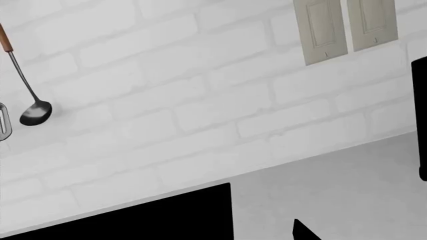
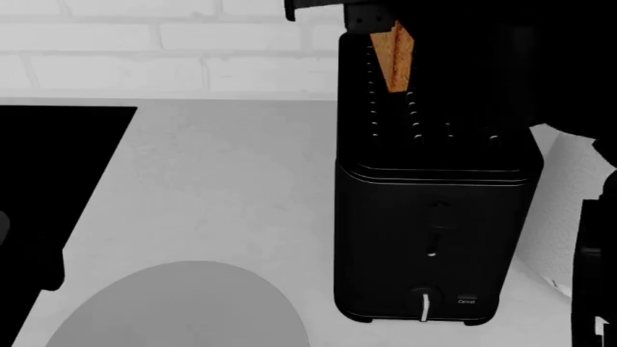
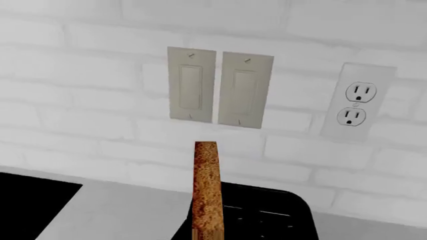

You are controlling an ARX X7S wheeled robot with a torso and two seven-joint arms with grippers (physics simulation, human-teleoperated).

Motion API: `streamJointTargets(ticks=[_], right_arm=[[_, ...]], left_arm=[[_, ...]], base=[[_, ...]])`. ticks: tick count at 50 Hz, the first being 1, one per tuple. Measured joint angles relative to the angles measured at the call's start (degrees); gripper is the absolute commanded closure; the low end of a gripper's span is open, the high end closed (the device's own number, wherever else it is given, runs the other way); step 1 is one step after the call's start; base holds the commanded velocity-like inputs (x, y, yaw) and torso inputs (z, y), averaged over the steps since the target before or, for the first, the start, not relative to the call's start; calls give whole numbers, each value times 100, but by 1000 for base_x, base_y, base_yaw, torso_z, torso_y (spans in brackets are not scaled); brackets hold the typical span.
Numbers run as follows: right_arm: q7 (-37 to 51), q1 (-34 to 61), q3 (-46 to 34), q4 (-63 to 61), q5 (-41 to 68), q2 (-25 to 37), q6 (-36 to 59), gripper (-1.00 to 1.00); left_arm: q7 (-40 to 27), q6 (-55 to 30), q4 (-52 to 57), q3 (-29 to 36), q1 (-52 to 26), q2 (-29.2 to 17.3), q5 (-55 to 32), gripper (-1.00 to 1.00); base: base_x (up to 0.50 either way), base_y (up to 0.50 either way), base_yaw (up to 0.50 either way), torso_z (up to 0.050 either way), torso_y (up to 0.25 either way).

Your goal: Place the toasted item on a plate.

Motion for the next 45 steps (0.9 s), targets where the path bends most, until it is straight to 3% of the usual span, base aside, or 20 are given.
streamJointTargets(ticks=[24, 45], right_arm=[[1957, -570, 389, -1200, 2326, -822, 154, 100], [3743, -1452, -106, -2812, 4548, -858, -1274, 100]], left_arm=[[-23, -77, 234, -231, 167, -81, -106, -100], [-87, -306, 569, -674, 398, -229, -215, -100]], base=[[0, 0, 0, 0, 0], [0, 0, 0, 0, 0]])
